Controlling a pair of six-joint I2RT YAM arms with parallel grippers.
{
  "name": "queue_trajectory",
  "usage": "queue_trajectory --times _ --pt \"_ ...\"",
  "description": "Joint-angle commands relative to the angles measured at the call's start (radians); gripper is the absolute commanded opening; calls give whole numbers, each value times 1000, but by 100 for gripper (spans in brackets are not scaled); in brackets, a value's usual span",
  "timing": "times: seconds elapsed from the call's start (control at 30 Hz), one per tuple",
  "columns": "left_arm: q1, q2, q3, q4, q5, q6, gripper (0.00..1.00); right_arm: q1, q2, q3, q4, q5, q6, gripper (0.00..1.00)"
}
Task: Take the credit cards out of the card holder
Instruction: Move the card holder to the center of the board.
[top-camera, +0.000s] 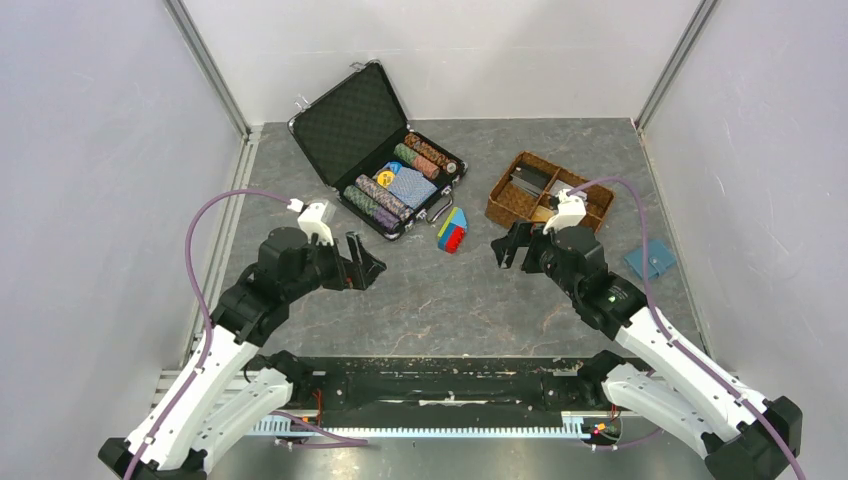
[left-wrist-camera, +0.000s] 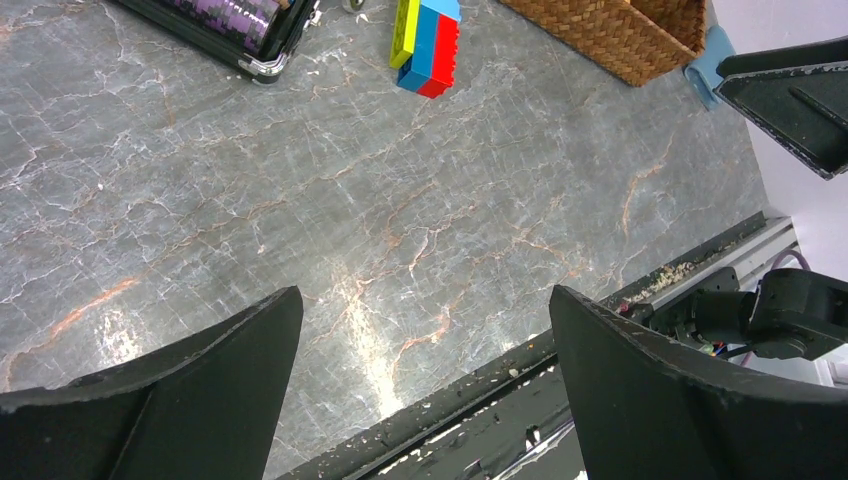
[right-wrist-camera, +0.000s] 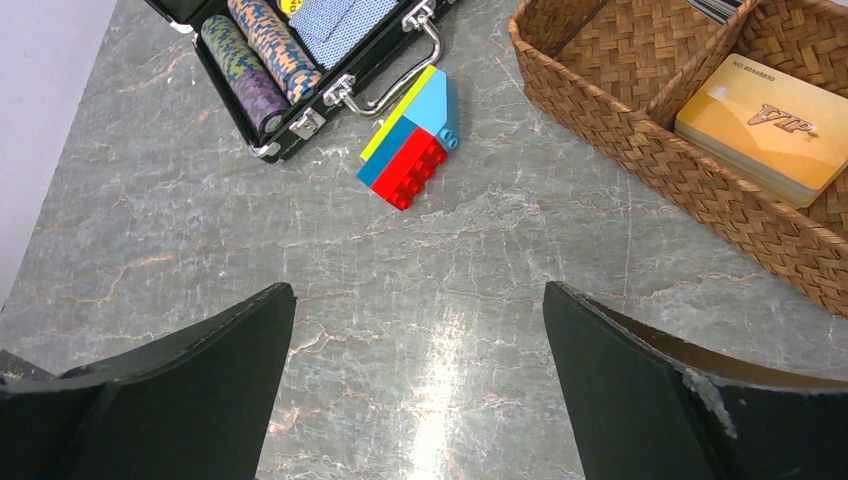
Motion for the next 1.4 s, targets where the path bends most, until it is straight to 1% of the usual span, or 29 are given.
queue_trajectory --times 0.0,0.2,0.37,0.43,0.6,0.77,0.83,0.9,1.03,1.07,1.13,1.2,1.3,1.33,1.37 --pt "5 -20 -4 25 -9 -4 100 3 -16 17 20 47 35 98" --pt "5 -27 -6 24 -16 0 100 3 -11 27 20 54 53 98" --pt "5 -32 -7 24 -15 0 100 2 12 48 2 107 92 98" --pt "5 -34 -9 25 -18 0 100 3 26 63 -35 204 127 98" --pt "5 -21 -8 21 -13 3 100 1 68 116 -111 462 141 98" --pt "5 -19 -7 22 -5 4 100 -3 104 108 -121 770 142 94" --pt "5 -22 -9 23 -4 5 100 -24 132 108 -140 861 128 92" --pt "4 -24 -10 22 -5 5 100 -85 161 111 -164 906 113 88" --pt "5 -19 -10 23 2 2 100 -275 213 108 -202 872 102 79" --pt "5 -19 -10 25 5 3 100 -318 219 102 -201 864 99 79" --pt "5 -13 -12 26 11 3 100 -377 239 88 -200 877 96 76" --pt "4 -9 -11 26 13 2 100 -426 261 74 -196 896 93 69" --pt "5 -3 -9 27 14 3 100 -500 303 52 -172 894 78 55" --pt "5 -1 -10 26 14 2 100 -525 320 46 -153 886 62 52" --pt "5 1 -11 26 16 2 100 -550 334 39 -135 881 45 51"
